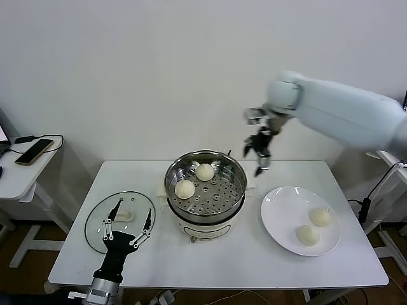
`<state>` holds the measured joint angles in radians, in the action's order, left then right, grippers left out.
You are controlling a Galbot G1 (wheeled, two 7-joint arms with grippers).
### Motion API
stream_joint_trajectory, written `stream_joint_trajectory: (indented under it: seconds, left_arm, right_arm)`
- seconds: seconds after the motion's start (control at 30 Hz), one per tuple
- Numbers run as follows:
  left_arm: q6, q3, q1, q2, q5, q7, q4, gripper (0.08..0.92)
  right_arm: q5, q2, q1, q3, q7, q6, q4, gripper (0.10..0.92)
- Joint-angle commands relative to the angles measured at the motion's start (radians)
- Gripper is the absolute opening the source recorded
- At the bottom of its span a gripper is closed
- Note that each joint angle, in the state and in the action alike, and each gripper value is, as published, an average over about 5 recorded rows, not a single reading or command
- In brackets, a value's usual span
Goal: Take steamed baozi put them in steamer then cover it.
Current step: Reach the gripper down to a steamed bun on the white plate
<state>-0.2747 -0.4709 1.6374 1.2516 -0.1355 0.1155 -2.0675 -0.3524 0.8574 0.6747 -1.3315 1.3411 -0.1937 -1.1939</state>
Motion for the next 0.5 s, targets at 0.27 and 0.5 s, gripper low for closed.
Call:
stream_joint_trajectory:
  seconds: [0.27, 0.5]
  left_arm:
    - [0.003, -0.014, 0.015, 0.013, -0.004, -0.001, -0.018, 0.823]
    - [0.001, -0.026, 0.025, 0.015, -0.004, 0.000, -0.021, 0.823]
  right_arm:
    - [0.268, -0.369, -0.449, 0.237, -0.028, 0.066, -0.098, 0.823]
    - [0.348, -0.331, -0.659, 0.391, -0.102, 0.072, -0.031, 0.823]
